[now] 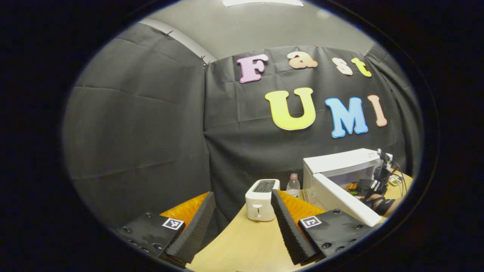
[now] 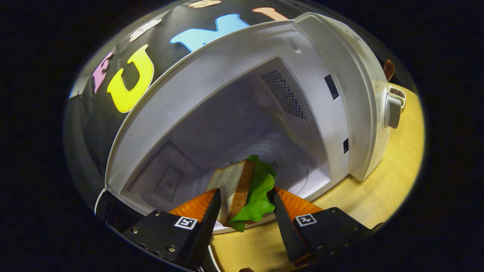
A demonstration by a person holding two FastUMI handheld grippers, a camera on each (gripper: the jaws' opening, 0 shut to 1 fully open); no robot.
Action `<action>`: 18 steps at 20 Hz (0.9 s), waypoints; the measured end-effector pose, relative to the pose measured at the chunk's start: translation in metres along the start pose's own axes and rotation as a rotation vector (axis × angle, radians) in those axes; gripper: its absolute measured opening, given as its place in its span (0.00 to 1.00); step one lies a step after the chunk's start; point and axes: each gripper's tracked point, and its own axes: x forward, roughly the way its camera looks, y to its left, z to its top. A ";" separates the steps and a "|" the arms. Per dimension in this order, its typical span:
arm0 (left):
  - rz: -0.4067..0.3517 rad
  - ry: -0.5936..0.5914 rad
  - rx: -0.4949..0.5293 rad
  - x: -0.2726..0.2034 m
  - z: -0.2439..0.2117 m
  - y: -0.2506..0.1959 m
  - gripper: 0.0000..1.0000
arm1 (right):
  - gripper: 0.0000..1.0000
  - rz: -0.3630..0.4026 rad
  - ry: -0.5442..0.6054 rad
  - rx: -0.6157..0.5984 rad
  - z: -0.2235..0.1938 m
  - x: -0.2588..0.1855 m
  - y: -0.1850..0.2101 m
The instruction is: Open the microwave oven with the left hand, put the food in, and close the microwave oven.
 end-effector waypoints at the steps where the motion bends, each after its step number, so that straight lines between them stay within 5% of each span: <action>1: 0.002 0.003 -0.008 0.000 -0.003 0.000 0.96 | 0.85 -0.037 -0.017 -0.034 0.007 -0.006 -0.009; 2: 0.003 0.007 -0.012 0.001 -0.005 0.000 0.96 | 0.98 -0.074 -0.028 -0.067 0.011 -0.005 -0.017; 7: 0.003 0.015 -0.024 -0.007 -0.019 -0.003 0.95 | 0.98 -0.094 -0.034 -0.164 0.029 -0.034 -0.033; 18: -0.025 0.092 -0.081 -0.043 -0.067 -0.046 0.96 | 0.98 0.046 -0.162 -0.419 0.106 -0.179 -0.045</action>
